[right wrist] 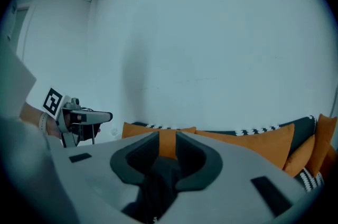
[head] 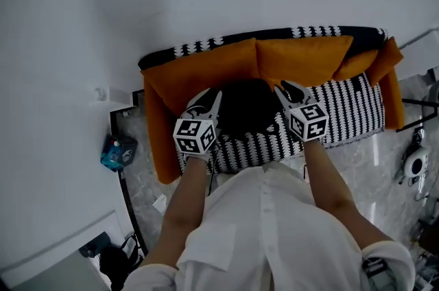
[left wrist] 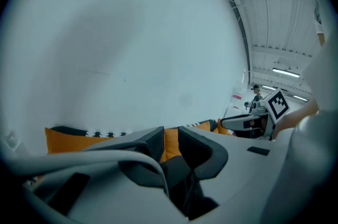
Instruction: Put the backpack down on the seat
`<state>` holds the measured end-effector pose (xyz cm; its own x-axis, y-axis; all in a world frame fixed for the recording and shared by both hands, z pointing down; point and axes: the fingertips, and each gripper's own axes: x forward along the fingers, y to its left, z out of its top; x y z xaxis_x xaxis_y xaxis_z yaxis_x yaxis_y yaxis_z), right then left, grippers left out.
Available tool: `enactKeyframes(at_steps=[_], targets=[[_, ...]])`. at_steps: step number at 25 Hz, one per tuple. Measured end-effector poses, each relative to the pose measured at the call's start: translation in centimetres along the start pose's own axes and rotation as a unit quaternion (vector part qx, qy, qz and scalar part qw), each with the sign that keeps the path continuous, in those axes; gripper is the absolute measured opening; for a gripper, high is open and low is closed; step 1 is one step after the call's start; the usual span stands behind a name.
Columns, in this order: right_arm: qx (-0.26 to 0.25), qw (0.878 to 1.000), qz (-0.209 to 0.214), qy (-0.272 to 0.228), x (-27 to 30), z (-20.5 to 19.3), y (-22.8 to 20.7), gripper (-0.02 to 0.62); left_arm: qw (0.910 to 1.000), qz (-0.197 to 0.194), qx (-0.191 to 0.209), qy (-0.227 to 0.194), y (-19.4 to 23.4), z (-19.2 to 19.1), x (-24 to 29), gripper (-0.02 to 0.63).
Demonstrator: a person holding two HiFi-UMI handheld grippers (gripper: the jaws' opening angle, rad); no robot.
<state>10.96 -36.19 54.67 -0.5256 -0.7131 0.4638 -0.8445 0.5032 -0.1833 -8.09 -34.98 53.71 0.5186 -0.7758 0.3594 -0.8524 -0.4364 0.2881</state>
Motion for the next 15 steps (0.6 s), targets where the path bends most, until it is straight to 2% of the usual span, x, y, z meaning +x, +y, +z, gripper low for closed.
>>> enactKeyframes(at_steps=[8,11,15], targets=[[-0.010,0.995,0.002,-0.100,-4.4,8.0,-0.3,0.026,0.9955,0.017,0.017,-0.092,0.2,8.4,-3.3,0.063],[-0.021,0.993,-0.013,-0.111,-5.4,9.7,-0.9,0.018,0.9925,0.020,0.023,-0.118,0.2,10.7,-4.4,0.060],[0.002,0.991,-0.031,-0.131,-6.4,11.0,-2.0,0.017,0.9891,0.023,0.028,-0.143,0.2,12.7,-5.5,0.060]])
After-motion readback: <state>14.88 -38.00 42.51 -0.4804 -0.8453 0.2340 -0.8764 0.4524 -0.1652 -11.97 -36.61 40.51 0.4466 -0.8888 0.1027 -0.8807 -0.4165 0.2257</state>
